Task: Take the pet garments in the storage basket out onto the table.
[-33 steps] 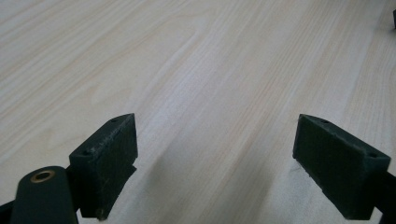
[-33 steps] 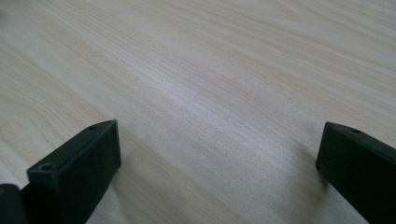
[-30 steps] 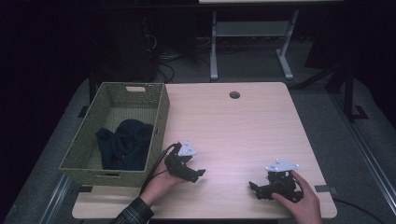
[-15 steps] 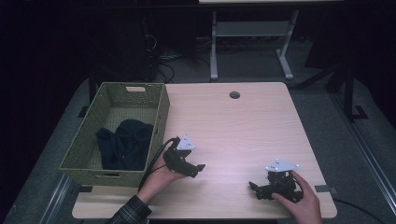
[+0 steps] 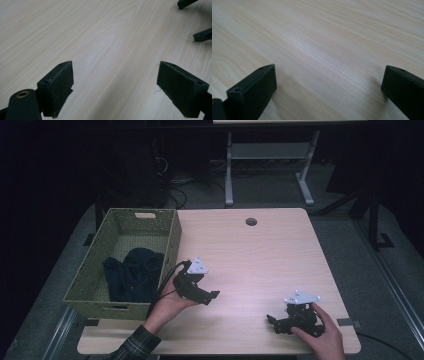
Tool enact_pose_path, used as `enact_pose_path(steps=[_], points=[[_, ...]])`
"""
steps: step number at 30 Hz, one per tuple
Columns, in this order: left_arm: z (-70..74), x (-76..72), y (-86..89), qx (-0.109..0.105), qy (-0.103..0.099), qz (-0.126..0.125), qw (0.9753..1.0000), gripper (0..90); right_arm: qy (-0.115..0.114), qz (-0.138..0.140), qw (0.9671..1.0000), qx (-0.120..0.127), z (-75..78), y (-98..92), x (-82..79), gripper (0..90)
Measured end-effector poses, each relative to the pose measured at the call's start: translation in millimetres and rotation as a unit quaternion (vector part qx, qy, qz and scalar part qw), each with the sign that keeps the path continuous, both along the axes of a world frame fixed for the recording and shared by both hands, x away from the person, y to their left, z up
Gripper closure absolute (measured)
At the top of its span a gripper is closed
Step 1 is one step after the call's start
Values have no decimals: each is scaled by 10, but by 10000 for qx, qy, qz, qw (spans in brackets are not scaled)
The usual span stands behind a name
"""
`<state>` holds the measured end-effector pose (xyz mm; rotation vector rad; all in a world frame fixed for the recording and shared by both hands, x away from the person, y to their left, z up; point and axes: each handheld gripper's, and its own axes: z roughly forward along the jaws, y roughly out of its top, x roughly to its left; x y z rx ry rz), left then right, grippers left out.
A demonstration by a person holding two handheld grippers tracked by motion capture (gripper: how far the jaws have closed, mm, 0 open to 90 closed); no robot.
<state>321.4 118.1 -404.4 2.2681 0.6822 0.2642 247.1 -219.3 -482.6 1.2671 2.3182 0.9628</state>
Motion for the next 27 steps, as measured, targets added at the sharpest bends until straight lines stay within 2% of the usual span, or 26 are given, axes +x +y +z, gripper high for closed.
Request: enact_pose_path(steps=[5,15,27], points=[[56,14,-5,-12,19,-55,10000,133,-2,-1,10000,2,0,0,0,0],[265,68,54,-36,-1,-134,9999,133,-4,2,10000,-1,0,-1,0,0],[452,125,226,-166,-49,0,9999,133,-5,4,10000,-2,0,-1,0,0]])
